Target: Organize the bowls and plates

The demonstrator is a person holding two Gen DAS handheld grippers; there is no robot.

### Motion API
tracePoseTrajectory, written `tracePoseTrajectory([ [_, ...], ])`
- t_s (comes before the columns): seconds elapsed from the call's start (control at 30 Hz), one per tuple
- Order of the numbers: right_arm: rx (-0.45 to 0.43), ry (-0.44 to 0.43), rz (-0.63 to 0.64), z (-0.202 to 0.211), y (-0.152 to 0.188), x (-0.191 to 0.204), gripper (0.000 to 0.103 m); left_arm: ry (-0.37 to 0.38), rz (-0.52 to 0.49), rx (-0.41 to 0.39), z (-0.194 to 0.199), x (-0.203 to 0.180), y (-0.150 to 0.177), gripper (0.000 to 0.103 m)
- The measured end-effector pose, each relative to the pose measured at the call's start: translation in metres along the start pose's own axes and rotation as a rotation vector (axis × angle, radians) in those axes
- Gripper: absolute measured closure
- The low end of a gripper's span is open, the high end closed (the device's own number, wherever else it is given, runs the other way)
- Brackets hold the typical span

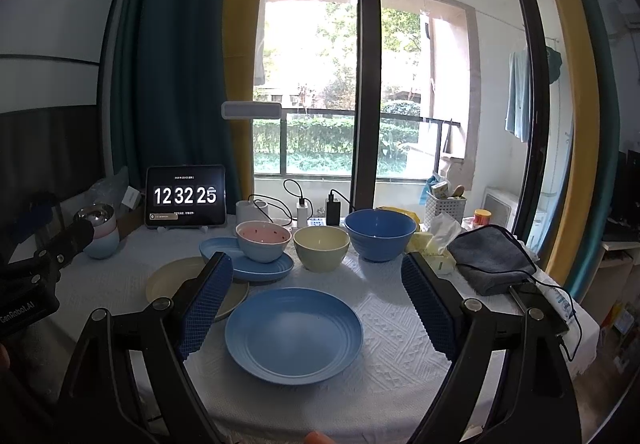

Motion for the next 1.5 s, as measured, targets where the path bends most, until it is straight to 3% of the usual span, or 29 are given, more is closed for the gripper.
tracePoseTrajectory([
  [1.5, 0.017, -0.008, -0.006, -0.0015, 0.0028, 0.0018, 0.014, -0.005, 0.013, -0.002, -0.0003, 0.0021, -0.0012, 0.001],
])
Point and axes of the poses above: each gripper's, at about its wrist camera, not at the fingertips, and z roughly against the way its jaws point, x to its left, y to its underside, the point moved 9 cm from there along -z, roughly the way its jaws point, and after that the axes turned 12 degrees about z, right-handed, at the moved point
